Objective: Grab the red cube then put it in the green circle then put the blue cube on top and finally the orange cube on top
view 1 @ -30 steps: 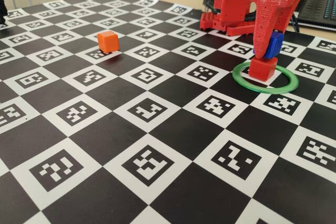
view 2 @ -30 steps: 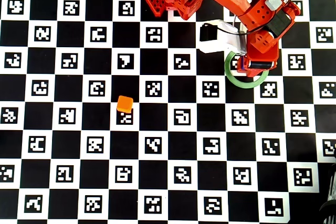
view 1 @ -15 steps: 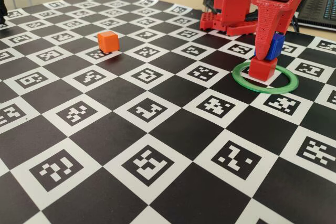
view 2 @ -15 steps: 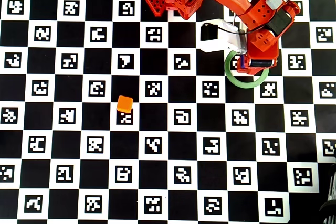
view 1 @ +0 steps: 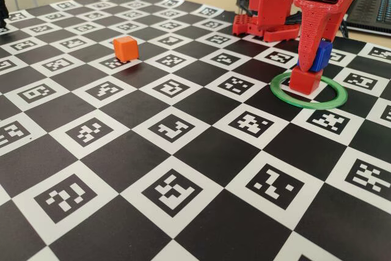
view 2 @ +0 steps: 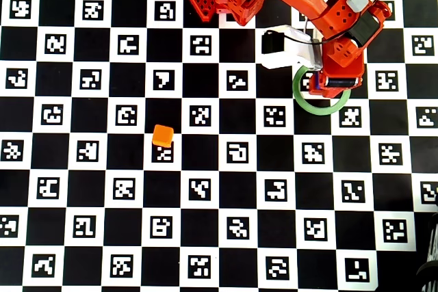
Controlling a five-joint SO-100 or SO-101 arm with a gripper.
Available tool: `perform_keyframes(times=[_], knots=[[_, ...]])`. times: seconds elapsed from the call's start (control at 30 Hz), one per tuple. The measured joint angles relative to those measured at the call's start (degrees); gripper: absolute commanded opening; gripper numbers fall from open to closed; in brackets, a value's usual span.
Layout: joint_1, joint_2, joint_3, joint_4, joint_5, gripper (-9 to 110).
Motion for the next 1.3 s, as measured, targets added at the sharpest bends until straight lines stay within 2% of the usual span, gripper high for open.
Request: perform_keyframes(times=[0.77, 1.3], knots=[[0.6, 0.0, 0.6, -0.1, -0.9, 7], [0.6, 0.0, 1.5, -0.6, -0.9, 24]])
